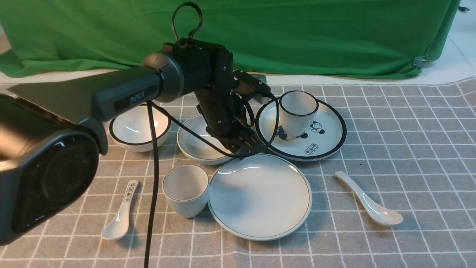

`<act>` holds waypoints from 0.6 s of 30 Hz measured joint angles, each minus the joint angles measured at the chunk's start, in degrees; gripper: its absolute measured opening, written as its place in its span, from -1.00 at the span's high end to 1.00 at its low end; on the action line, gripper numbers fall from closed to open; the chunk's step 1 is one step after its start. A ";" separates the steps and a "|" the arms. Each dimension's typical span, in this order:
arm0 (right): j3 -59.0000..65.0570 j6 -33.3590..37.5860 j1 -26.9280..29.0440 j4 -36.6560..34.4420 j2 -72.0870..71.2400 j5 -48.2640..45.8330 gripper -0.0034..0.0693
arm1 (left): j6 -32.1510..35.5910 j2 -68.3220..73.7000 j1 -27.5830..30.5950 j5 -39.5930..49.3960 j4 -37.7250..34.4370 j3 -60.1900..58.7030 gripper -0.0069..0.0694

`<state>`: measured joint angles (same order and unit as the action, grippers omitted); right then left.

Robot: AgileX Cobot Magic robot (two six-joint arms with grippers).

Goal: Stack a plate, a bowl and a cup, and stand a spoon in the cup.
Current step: Use the left arm to grab a blue rice bowl

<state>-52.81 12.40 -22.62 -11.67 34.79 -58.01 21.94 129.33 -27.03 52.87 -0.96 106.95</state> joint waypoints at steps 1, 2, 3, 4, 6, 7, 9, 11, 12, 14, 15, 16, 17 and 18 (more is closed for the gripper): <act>0.00 0.00 0.00 0.00 0.00 0.00 0.58 | 0.00 0.00 0.00 0.00 -0.01 0.02 0.14; 0.00 0.00 0.00 0.00 0.00 0.00 0.58 | 0.00 0.08 0.00 0.00 -0.19 0.07 0.22; 0.00 0.00 0.00 0.00 0.00 0.00 0.57 | -0.05 0.08 0.00 0.11 -0.25 0.07 0.28; 0.00 0.00 0.00 0.00 0.00 0.00 0.57 | -0.05 0.08 0.00 0.17 -0.25 0.07 0.31; 0.00 0.00 -0.05 0.00 0.00 0.00 0.57 | -0.05 -0.03 0.00 0.23 -0.37 0.07 0.39; 0.00 -0.04 -0.05 0.00 0.00 0.00 0.57 | -0.05 -0.31 0.00 0.23 -0.57 0.07 0.44; 0.00 -0.04 -0.06 0.00 0.00 0.00 0.56 | -0.05 -0.45 0.00 0.23 -0.63 0.07 0.47; 0.00 -0.04 -0.06 0.00 0.00 0.00 0.56 | -0.05 -0.57 0.00 0.23 -1.08 0.07 0.48; 0.00 -0.04 -0.06 0.00 0.00 0.00 0.56 | -0.05 -0.57 0.05 0.23 -1.22 0.07 0.49; 0.00 -0.04 -0.06 0.00 0.00 0.00 0.55 | 0.00 -0.63 0.06 0.23 -1.26 0.07 0.50; 0.00 -0.04 -0.06 0.00 0.00 0.00 0.55 | 0.00 -0.68 0.06 0.30 -1.32 0.07 0.50; 0.00 -0.04 -0.06 0.00 0.00 0.00 0.55 | 0.00 -0.56 0.06 0.44 -1.32 0.07 0.50; 0.00 -0.04 -0.06 0.00 0.00 0.00 0.54 | 0.00 -0.61 0.06 0.59 -1.32 0.07 0.50; 0.00 -0.04 -0.06 0.00 0.00 0.00 0.54 | 0.00 -0.79 0.06 0.71 -1.40 0.07 0.50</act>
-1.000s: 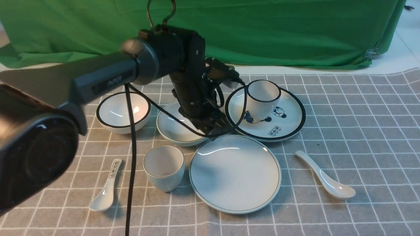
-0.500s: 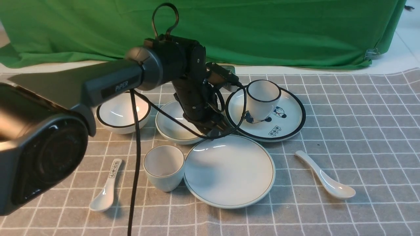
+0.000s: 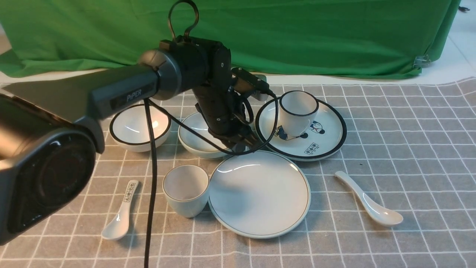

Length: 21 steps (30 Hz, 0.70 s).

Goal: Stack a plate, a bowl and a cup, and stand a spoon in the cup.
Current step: Use the left arm to grab a blue rice bowl

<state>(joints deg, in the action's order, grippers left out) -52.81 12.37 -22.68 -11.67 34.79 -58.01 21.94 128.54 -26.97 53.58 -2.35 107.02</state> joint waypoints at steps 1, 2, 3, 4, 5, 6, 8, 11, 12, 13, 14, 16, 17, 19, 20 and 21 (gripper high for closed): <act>0.00 0.00 0.00 0.00 0.00 0.00 0.53 | 0.00 -0.14 0.00 0.16 -0.24 0.00 0.51; 0.00 0.00 0.00 0.00 0.00 0.00 0.53 | 0.00 -0.14 0.00 0.16 -0.30 0.00 0.51; 0.00 0.00 0.00 0.00 0.00 0.00 0.52 | 0.00 -0.60 0.00 0.48 -0.57 0.00 0.53; 0.00 0.00 0.00 0.00 0.00 0.00 0.52 | 0.00 -0.98 -0.06 0.60 -0.63 0.00 0.56; 0.00 0.00 0.00 0.00 0.00 0.00 0.52 | 0.00 -1.18 -0.13 0.60 -0.63 0.00 0.57; 0.00 0.00 0.00 0.00 0.00 0.00 0.52 | 0.00 -2.04 -0.34 0.82 -0.56 0.00 0.66; 0.00 0.00 0.00 0.00 0.00 0.00 0.52 | 0.21 -3.38 -0.58 1.15 -0.91 0.00 0.74; 0.00 0.00 0.00 0.00 0.00 0.00 0.52 | 0.35 -4.21 -0.82 2.50 -1.18 0.00 0.74; 0.00 0.00 0.00 0.00 0.00 0.00 0.52 | 0.24 -4.34 -0.90 3.12 -1.18 0.00 0.74; 0.00 0.08 0.00 0.00 0.00 0.00 0.52 | 0.18 -4.47 -0.96 3.72 -1.18 0.00 0.74; 0.00 0.14 0.00 0.00 0.00 0.00 0.52 | 0.18 -4.55 -1.01 4.04 -1.08 0.00 0.74; 0.00 0.27 0.00 0.00 0.00 -0.06 0.52 | 0.12 -4.80 -1.16 5.38 -0.49 -0.06 0.74; 0.00 0.37 0.00 0.00 0.00 -0.06 0.52 | -0.17 -5.48 -1.54 5.87 -0.02 -0.35 0.74; 0.00 0.50 0.00 0.00 0.00 -0.27 0.51 | -1.27 -7.42 -2.72 6.12 1.24 -1.63 0.74; 0.00 0.50 0.00 0.00 0.00 -0.44 0.51 | -1.61 -8.77 -3.67 6.07 2.01 -2.66 0.74; 0.00 0.55 0.00 0.00 0.00 -0.58 0.51 | -2.04 -9.68 -4.62 5.96 2.67 -3.69 0.74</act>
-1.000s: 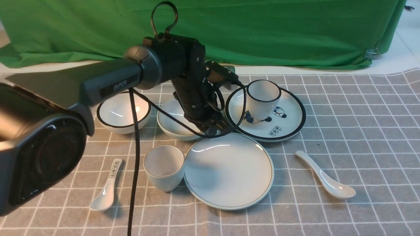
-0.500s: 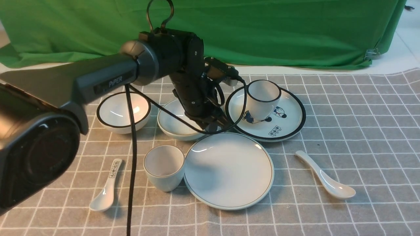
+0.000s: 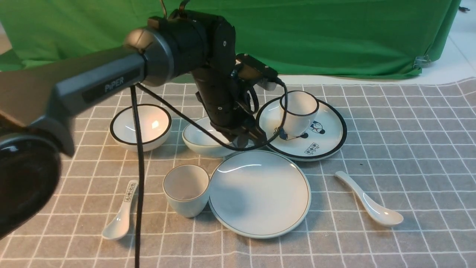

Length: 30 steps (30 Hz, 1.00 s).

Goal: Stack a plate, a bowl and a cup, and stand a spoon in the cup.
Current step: Use the left arm to grab a blue rice bowl, then use the left arm to put the blue rice bowl into the blue large plate in the middle

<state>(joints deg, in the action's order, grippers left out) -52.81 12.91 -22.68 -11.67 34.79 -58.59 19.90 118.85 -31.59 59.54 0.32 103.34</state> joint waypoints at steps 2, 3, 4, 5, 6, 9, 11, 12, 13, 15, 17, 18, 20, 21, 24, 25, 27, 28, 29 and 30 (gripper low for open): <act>0.00 0.06 0.00 0.00 0.00 -0.70 0.51 | -1.22 -3.38 -2.56 -1.07 1.36 -3.25 0.74; 0.00 0.11 0.00 0.00 0.00 -1.02 0.51 | -1.91 -5.02 -3.90 -1.72 1.50 -5.00 0.74; 0.00 0.11 0.00 0.00 0.00 -1.29 0.51 | -2.42 -6.90 -5.13 -2.37 1.38 -6.79 0.74; 0.00 0.11 0.00 0.00 0.00 -1.35 0.51 | -2.42 -7.20 -5.61 -2.37 1.29 -7.50 0.74; 0.00 0.11 0.00 0.00 0.00 -1.37 0.51 | -2.82 -9.21 -7.41 -2.91 1.06 -10.31 0.74; 0.00 0.11 0.00 0.00 0.00 -1.37 0.51 | -3.33 -11.35 -10.34 -4.80 1.07 -15.00 0.74; 0.00 0.11 0.00 0.00 0.00 -1.37 0.51 | -3.20 -11.56 -11.53 -6.41 1.07 -16.64 0.74; 0.00 0.11 0.00 0.00 0.00 -1.37 0.51 | -2.45 -11.50 -12.97 -8.49 1.07 -18.14 0.74; 0.00 0.11 0.00 0.00 0.00 -1.37 0.51 | -2.19 -11.25 -13.71 -9.71 1.07 -18.98 0.74; 0.00 0.11 0.00 0.00 0.00 -1.37 0.51 | -2.02 -10.59 -14.71 -11.77 0.99 -20.02 0.74; 0.00 0.11 0.00 0.00 0.00 -1.37 0.51 | -1.81 -9.81 -15.23 -13.48 1.27 -20.72 0.74; 0.00 0.11 0.00 0.00 0.00 -1.37 0.51 | -1.75 -9.28 -15.30 -14.05 1.81 -20.89 0.74; 0.00 0.11 0.00 0.00 0.00 -1.37 0.51 | -1.75 -8.31 -15.30 -14.39 4.00 -20.94 0.74; 0.00 0.11 0.00 0.00 0.00 -1.37 0.51 | -1.75 -7.85 -15.30 -14.82 4.66 -20.94 0.74; 0.00 0.11 0.00 0.00 0.00 -1.37 0.51 | -1.05 -7.01 -15.30 -15.84 5.62 -20.94 0.74; 0.00 0.11 0.00 0.00 0.00 -1.37 0.51 | -0.77 -6.75 -15.30 -15.85 5.77 -20.94 0.74; 0.00 0.11 0.00 0.00 0.00 -1.37 0.51 | -0.52 -6.41 -15.30 -15.85 5.77 -20.94 0.74; 0.00 0.11 0.00 0.00 0.00 -1.37 0.51 | -0.39 -6.23 -15.30 -15.85 5.89 -20.94 0.74; 0.00 0.11 0.00 0.00 0.00 -1.37 0.51 | -0.36 -6.10 -15.30 -15.85 5.98 -20.94 0.73; 0.00 0.11 0.00 0.00 0.00 -1.37 0.51 | -0.31 -6.10 -15.30 -15.85 5.98 -20.94 0.72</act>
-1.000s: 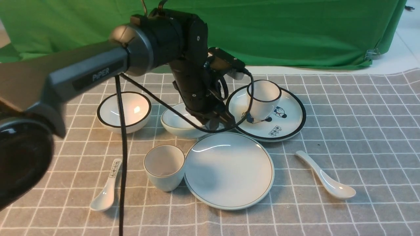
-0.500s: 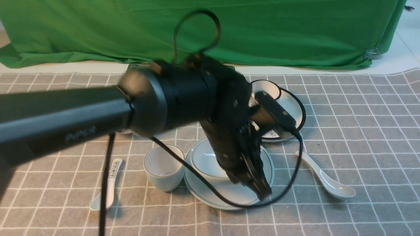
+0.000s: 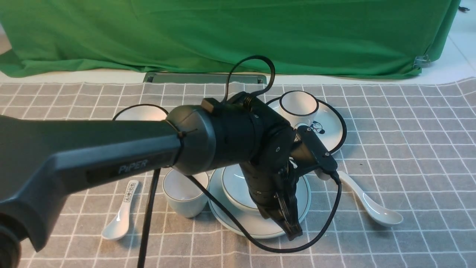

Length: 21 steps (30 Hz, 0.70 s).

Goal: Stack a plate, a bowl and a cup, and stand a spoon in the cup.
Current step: Use the left arm to put the blue rice bowl into the blue large plate in the middle, then use the left arm to grab a blue teacup

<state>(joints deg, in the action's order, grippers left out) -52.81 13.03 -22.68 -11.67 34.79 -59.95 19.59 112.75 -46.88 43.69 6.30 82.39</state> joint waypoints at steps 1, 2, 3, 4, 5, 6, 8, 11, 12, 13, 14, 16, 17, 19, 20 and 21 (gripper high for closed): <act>0.00 0.00 0.00 0.00 0.00 0.00 0.51 | 0.26 0.05 0.00 0.00 0.00 0.00 0.70; 0.00 0.00 0.00 0.00 0.00 0.00 0.51 | 0.44 0.11 0.00 0.00 0.00 0.00 0.67; 0.00 0.00 0.00 0.00 0.00 0.00 0.51 | 0.53 0.11 0.00 0.00 0.00 0.00 0.64; 0.00 0.00 0.00 0.00 0.00 0.00 0.51 | 0.68 0.18 0.00 0.00 0.02 0.00 0.60; 0.00 0.00 0.00 0.00 0.00 0.00 0.51 | 0.85 0.18 0.00 0.00 0.13 0.00 0.51; 0.00 0.00 0.00 0.00 0.00 0.00 0.51 | 0.90 0.18 0.00 0.00 0.18 0.00 0.42; 0.00 0.00 0.00 0.00 0.00 0.00 0.51 | 1.00 0.18 0.00 0.00 0.18 0.00 0.21; 0.00 0.20 0.00 0.00 0.00 0.00 0.51 | 1.00 -0.43 0.00 1.10 0.18 0.06 -0.07; 0.00 0.20 0.00 0.00 0.00 0.00 0.51 | 0.94 -0.82 0.00 1.85 0.18 0.06 -0.14; 0.00 0.20 0.00 0.00 0.00 0.05 0.51 | 0.46 -3.03 0.00 4.62 0.13 0.06 -0.32; 0.00 0.20 -0.05 0.00 0.00 0.10 0.51 | 0.34 -4.47 0.00 6.02 0.07 0.06 -0.38; 0.00 0.20 -0.05 0.00 0.00 0.51 0.51 | 0.81 -8.46 0.26 9.80 0.01 -0.09 -0.44; 0.00 0.20 -0.05 0.00 0.00 1.01 0.51 | 1.83 -10.97 0.76 11.44 -0.38 -0.59 -0.43; 0.00 0.51 -0.05 0.00 0.00 2.24 0.51 | 4.24 -16.03 3.52 14.86 -1.60 -3.38 -0.30; 0.00 0.69 -0.05 0.00 0.00 2.47 0.51 | 4.66 -16.79 4.23 15.11 -1.88 -4.06 -0.28; 0.00 1.24 -0.05 0.00 0.00 2.99 0.51 | 6.06 -18.37 6.15 15.27 -2.81 -5.93 -0.19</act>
<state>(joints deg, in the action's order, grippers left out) -52.81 14.27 -22.72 -11.67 34.79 -56.97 25.65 94.38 -40.73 58.96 3.49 76.46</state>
